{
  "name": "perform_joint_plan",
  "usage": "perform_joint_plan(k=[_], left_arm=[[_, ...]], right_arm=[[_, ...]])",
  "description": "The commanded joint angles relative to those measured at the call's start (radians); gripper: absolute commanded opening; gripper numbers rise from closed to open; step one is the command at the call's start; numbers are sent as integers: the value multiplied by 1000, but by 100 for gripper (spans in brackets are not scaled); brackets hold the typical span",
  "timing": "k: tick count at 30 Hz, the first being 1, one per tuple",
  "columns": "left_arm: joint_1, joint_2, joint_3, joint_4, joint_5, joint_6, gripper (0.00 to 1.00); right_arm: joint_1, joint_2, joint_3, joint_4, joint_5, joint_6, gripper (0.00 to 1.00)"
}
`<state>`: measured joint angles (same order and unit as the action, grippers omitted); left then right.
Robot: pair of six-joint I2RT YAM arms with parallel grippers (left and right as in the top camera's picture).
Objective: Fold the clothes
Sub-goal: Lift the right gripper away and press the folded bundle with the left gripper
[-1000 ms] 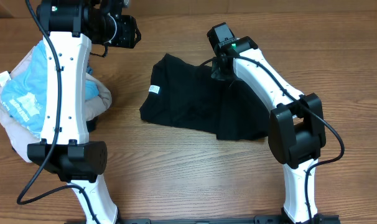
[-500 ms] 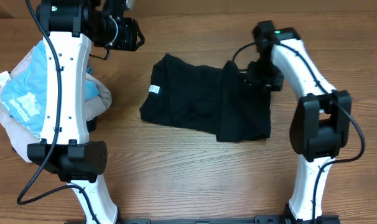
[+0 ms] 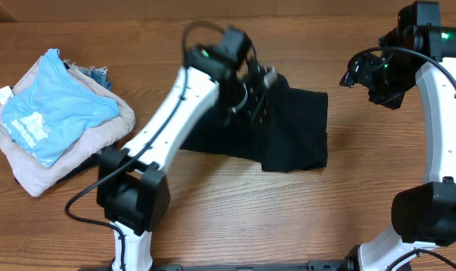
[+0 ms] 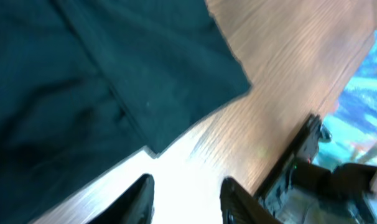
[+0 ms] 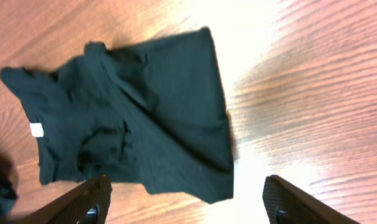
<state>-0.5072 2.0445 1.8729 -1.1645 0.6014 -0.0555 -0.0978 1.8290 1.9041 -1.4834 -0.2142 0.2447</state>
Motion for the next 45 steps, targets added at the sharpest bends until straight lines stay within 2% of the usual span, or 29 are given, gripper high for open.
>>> perform_joint_plan(k=[1,3,6,8,11,16,20,24,30,33,35,37,38,42,45], left_arm=[[-13,-4,-227,176,142,-227,45],[-15,-4,-327,305,184,-333,48],[-17,-4,-430,402,204,-446,43],[-15,-4,-474,451,194,-483,44],[-15,-4,-510,521,69,-575,39],[-22,-2,-510,554,-48,-600,40],[-24,40,-510,584,-50,-603,40],[-24,92,-510,653,34,-590,41],[-41,94,-509,717,47,-541,40],[-59,94,-508,744,58,-496,35],[-63,94,-507,763,72,-463,25],[-63,93,-506,777,84,-444,8],[-62,93,-499,777,85,-436,4],[-38,80,-422,700,34,-378,4],[-10,75,-318,564,-43,-300,4]], right_arm=[[6,11,0,0,-32,-26,82],[6,11,0,12,-32,-26,82],[6,11,0,14,-31,-26,82],[6,11,0,14,-31,-26,82],[6,11,0,14,-32,-26,82],[6,11,0,14,-32,-29,82],[6,11,0,14,-32,-30,81],[6,11,0,11,-32,-33,80],[6,11,0,12,-32,-33,79],[6,11,0,11,-31,-33,79],[6,11,0,11,-31,-33,79],[6,11,0,11,-31,-33,79],[6,11,0,11,-31,-33,78],[6,11,0,11,-24,-33,78],[6,11,0,6,-4,-33,79]])
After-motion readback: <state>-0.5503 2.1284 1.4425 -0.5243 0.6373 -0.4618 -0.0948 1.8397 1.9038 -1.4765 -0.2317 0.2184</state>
